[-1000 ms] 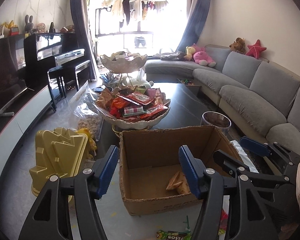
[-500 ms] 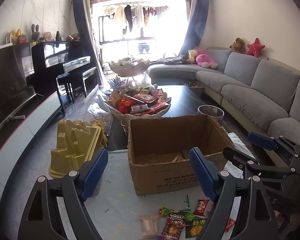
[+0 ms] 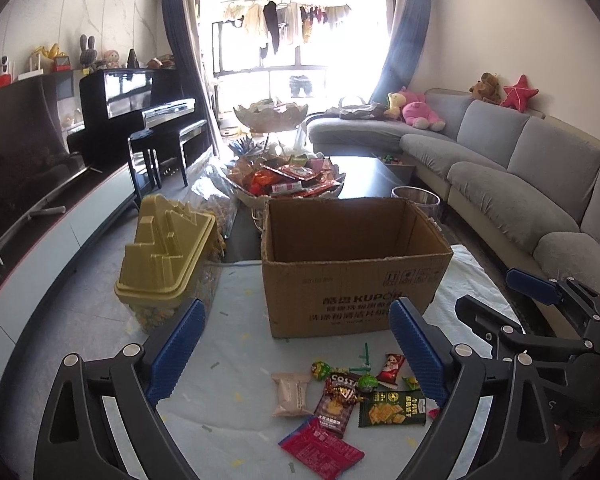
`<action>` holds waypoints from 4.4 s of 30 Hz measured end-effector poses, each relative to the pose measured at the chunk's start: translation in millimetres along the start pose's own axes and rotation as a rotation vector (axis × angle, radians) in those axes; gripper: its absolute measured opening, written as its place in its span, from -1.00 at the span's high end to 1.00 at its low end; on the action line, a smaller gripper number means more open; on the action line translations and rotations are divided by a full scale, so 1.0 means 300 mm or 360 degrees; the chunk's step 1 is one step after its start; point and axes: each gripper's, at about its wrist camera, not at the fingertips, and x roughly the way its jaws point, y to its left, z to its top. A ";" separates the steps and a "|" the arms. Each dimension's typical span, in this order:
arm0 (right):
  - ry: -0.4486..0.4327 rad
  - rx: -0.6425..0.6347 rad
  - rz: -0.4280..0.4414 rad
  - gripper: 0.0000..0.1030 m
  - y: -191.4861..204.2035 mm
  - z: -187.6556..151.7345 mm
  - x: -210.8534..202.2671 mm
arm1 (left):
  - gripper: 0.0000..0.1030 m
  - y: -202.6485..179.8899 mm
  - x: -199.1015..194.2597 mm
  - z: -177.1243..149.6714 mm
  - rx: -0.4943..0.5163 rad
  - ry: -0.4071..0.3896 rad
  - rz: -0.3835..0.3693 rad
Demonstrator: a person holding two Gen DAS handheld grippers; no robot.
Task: Organize snacks
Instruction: 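Move both open tools back over the remaining snacks, then grasp the second red bag with the left tool while the right tool grasps a small red candy packet, then carry the red bag with the left tool while the right tool carries the candy packet into the box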
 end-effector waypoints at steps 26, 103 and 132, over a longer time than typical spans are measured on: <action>0.0421 0.0148 -0.0104 -0.44 -0.060 -0.394 0.072 | -0.84 -0.029 0.187 -0.401 -0.0116 0.0519 0.0039; 0.0291 0.0165 0.0061 0.67 -0.010 -0.357 0.035 | 0.04 -0.047 0.130 -0.321 -0.0123 0.0260 -0.0171; 0.0027 0.0062 0.0094 0.67 0.002 0.033 0.117 | 0.05 -0.003 0.191 0.071 -0.0058 -0.0004 -0.0164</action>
